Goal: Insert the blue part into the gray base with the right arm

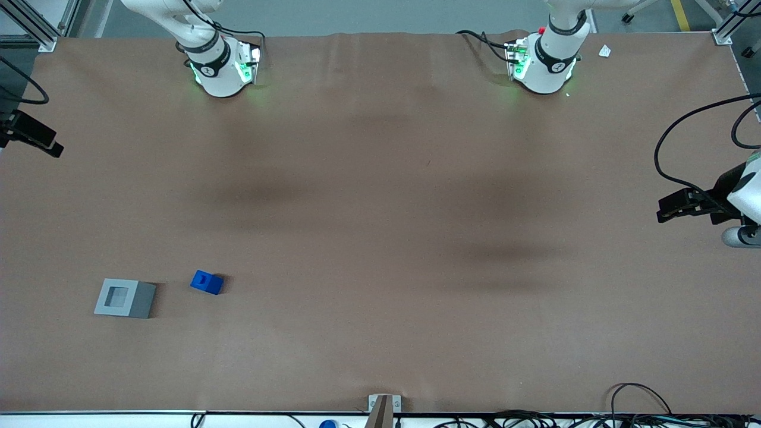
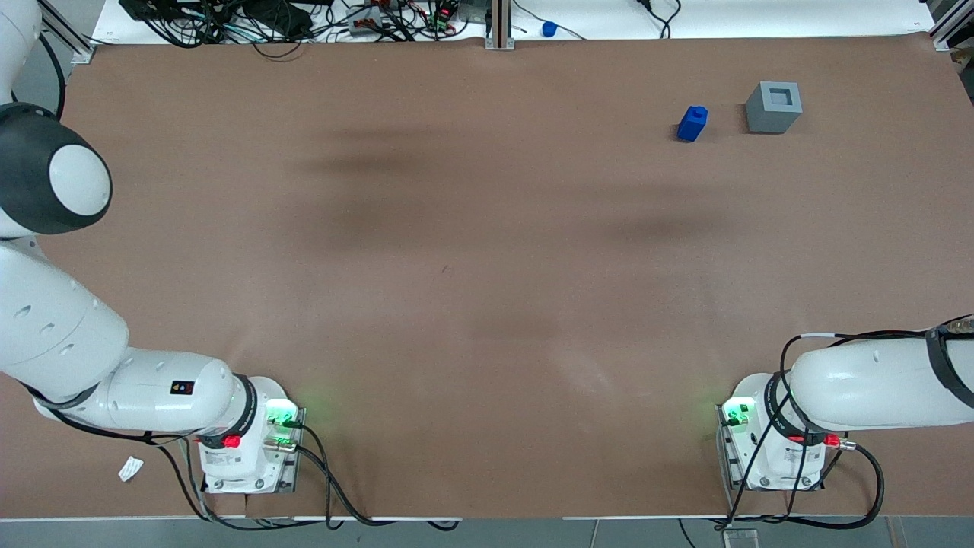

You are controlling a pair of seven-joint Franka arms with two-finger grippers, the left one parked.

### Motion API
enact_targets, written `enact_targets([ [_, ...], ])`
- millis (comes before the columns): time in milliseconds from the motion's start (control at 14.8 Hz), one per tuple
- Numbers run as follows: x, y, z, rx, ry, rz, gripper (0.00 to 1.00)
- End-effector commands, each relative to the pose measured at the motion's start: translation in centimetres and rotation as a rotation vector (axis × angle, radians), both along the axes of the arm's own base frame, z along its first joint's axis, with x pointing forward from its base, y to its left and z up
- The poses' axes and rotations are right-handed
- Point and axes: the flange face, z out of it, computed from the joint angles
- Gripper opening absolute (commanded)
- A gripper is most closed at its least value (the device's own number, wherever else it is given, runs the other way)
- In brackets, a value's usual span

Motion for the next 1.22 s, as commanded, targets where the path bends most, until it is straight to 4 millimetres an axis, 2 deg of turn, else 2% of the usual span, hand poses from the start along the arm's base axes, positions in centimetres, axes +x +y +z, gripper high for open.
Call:
enact_targets([
  [0,-0.5,-0.2,0.1,-0.012,0.001,-0.013,1.0],
  [203,-0.9,-0.3,0.8,-0.012,0.023,-0.021,1.0],
  [676,-1.0,-0.1,0.9,-0.017,0.021,-0.017,1.0],
  [946,-0.9,-0.6,0.2,-0.001,0.036,-0.019,1.0],
  [1149,-0.3,-0.3,-1.2,-0.001,0.073,-0.01,1.0],
])
